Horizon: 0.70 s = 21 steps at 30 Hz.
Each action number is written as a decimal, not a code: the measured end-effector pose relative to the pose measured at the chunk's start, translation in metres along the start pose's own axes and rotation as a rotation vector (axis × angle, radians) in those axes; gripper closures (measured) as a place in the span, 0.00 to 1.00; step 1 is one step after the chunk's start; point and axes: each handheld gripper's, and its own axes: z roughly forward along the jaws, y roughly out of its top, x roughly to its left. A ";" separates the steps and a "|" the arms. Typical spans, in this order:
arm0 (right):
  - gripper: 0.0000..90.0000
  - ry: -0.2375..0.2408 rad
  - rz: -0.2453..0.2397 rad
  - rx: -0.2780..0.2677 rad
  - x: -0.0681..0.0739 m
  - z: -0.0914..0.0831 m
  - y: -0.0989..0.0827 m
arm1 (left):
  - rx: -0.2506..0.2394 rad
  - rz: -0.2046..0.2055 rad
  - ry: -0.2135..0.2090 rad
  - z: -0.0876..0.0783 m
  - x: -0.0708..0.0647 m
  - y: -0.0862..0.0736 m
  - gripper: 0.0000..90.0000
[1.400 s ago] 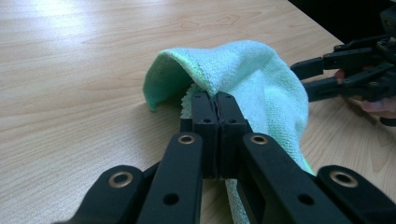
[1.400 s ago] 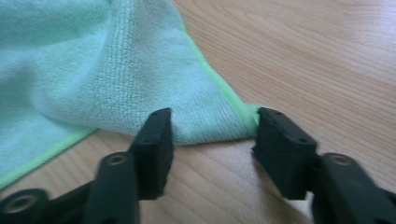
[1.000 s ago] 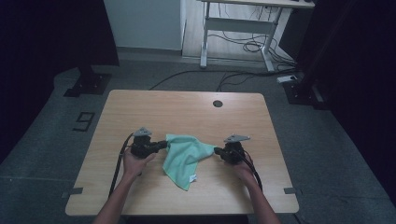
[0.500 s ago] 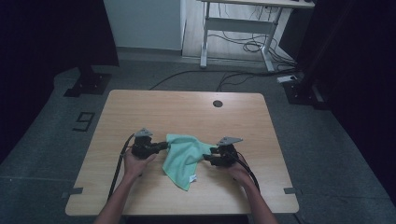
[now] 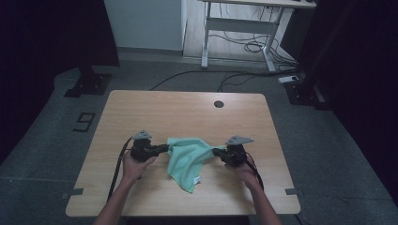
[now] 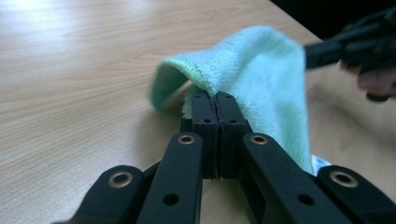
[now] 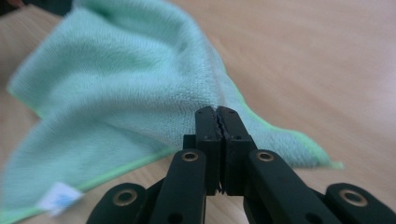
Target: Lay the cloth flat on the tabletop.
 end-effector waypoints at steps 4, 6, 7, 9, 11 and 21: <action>0.97 -0.036 -0.029 -0.059 0.003 -0.031 0.020 | -0.017 0.028 -0.013 -0.013 -0.010 0.003 0.98; 0.97 -0.059 -0.037 -0.078 0.001 -0.035 0.034 | -0.015 0.027 -0.010 -0.015 -0.010 0.004 0.98; 0.97 -0.071 -0.039 -0.082 0.000 -0.031 0.041 | -0.010 0.026 -0.003 -0.014 -0.009 0.004 0.98; 0.95 -0.091 -0.027 -0.054 -0.005 -0.013 0.051 | 0.017 0.007 0.008 -0.009 -0.002 0.001 0.98; 0.85 -0.104 0.001 -0.005 -0.011 0.012 0.052 | 0.045 -0.018 0.018 -0.004 0.004 -0.002 0.98; 0.56 -0.089 0.069 0.032 0.002 0.010 0.005 | 0.119 -0.071 0.043 0.008 0.018 -0.019 0.97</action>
